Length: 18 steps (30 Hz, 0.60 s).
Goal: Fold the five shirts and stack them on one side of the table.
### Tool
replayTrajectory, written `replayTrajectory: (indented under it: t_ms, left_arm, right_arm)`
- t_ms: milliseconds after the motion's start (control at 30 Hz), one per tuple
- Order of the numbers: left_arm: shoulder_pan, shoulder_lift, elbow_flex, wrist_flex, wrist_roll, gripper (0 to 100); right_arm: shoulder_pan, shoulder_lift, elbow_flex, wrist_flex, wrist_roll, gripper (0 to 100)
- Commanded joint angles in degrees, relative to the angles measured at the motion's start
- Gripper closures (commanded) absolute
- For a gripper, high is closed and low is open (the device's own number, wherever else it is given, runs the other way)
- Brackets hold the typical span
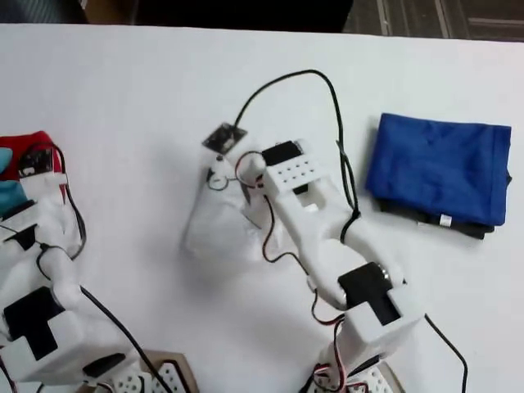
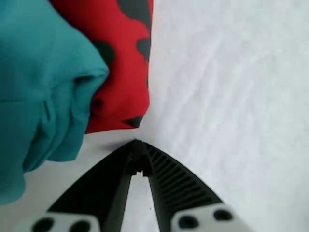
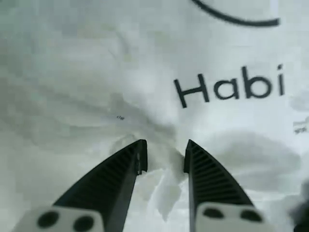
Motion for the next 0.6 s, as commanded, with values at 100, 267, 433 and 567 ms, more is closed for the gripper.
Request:
replayTrajectory:
  t_ms: [100,267,433,567]
  left_arm:
    - [-0.4,-1.1,0.1,-0.4,0.6,97]
    - [-0.4,-1.1,0.1,-0.4,0.6,97]
    - [-0.4,-1.1,0.1,-0.4,0.6,97]
    - [-0.4,-1.1,0.1,-0.4,0.6,97]
  right_arm:
    - [0.1,-2.2,-2.0,10.0,1.7,86.5]
    - [0.8,-8.1,-2.0,17.1,5.3,86.5]
    - [4.4,-16.3,-2.5,16.9,6.3,86.5]
    - [10.5,-19.7,-2.3,5.4,-0.9,86.1]
